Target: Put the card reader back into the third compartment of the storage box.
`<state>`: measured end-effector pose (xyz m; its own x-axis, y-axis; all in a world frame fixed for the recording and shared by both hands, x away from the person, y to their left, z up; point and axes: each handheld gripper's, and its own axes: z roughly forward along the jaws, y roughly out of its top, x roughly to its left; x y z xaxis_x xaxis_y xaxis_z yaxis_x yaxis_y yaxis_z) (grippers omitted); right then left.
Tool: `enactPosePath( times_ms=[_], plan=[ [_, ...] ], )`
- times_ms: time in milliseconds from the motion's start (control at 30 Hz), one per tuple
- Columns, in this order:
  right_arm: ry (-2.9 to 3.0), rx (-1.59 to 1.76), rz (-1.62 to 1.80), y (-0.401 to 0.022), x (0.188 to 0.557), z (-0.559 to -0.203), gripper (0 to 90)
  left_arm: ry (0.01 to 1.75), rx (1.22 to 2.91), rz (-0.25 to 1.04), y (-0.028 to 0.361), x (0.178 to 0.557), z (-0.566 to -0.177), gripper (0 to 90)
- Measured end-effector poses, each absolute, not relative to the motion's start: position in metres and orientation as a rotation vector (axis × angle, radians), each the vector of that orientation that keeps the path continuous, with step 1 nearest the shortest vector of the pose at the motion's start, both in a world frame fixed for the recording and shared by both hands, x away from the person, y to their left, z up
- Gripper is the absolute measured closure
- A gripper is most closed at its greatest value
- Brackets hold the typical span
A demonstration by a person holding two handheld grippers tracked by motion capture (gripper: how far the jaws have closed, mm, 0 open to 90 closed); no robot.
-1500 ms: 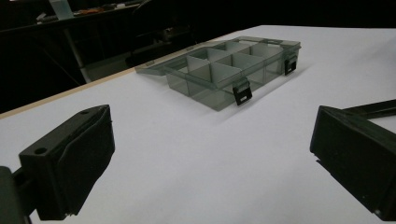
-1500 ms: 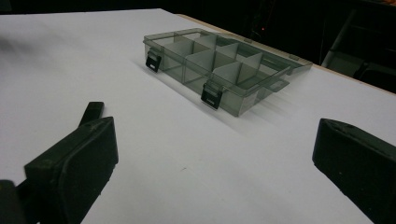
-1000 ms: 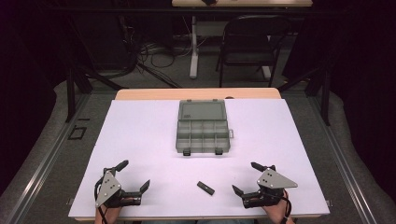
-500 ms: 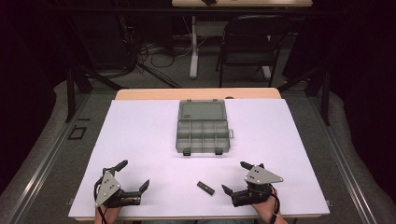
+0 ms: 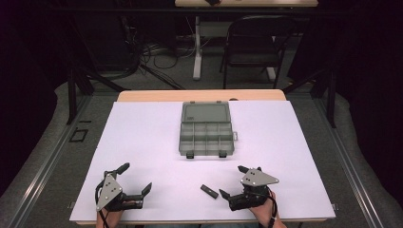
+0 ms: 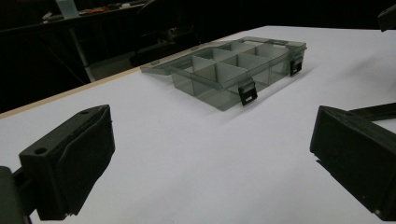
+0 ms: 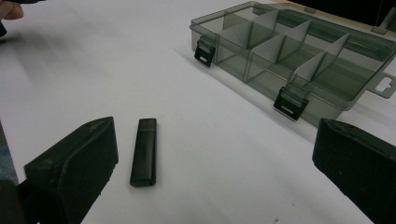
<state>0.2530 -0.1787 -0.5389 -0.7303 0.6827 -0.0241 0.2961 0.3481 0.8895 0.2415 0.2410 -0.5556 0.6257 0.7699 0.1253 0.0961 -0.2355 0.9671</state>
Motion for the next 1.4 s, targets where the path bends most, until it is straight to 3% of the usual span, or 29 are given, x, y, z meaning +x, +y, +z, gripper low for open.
enactPosePath(
  times_ms=[1400],
  plan=[
    [2.389,0.835,1.281,-0.137,0.253,-0.552,1.2,0.73,1.714,0.749,0.243,0.241,-0.555,0.1]
  ],
)
